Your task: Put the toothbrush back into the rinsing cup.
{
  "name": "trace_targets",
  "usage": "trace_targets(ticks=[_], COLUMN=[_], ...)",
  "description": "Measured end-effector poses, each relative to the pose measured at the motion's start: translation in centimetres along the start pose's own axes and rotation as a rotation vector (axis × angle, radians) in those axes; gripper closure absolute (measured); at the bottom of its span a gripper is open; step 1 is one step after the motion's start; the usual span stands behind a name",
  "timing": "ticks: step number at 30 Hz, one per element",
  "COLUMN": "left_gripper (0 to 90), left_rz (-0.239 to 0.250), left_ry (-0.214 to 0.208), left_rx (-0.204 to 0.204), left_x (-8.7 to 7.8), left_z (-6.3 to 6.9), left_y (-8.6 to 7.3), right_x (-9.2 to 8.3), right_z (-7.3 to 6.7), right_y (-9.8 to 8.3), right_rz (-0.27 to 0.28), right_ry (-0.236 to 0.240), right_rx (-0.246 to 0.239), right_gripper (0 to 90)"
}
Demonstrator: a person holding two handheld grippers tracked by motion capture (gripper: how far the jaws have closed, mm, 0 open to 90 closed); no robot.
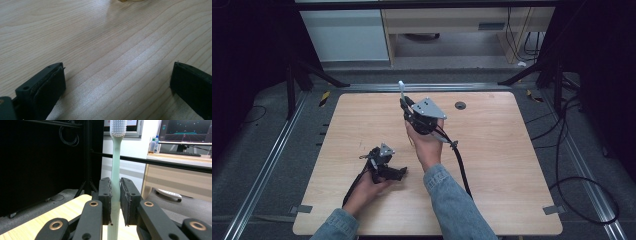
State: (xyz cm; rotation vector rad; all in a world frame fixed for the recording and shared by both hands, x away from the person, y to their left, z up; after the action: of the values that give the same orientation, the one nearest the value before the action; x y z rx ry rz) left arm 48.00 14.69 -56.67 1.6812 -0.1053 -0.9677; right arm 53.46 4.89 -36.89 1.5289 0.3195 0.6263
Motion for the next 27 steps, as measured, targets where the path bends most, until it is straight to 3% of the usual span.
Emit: trace_targets(ticks=[16, 27], left_gripper=[0.0, 0.0], left_rz=[0.000, 0.000], left_ry=[0.000, 0.000], left_rx=[0.000, 0.000], left_x=[0.0, 0.0], left_z=[0.0, 0.0], left_y=[0.0, 0.0], right_x=[-0.7, -0.8], right_z=[-0.2, -0.3], right_y=[-2.0, -2.2], right_rz=[-0.042, -0.040], right_ry=[0.001, 0.004], right_rx=[0.001, -0.002], right_gripper=[79.4, 79.4])
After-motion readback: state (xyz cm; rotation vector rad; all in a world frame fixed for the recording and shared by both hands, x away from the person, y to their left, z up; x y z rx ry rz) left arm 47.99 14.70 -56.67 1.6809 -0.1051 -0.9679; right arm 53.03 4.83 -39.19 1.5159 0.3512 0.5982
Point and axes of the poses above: each handheld gripper's, and its own axes: x roughly forward along the jaws, y roughly out of its top, z roughly to its right, the point moved 8 cm from there along x, roughly forward along the jaws, and after that the axes turned 12 degrees about z, right-handed, at the moved point
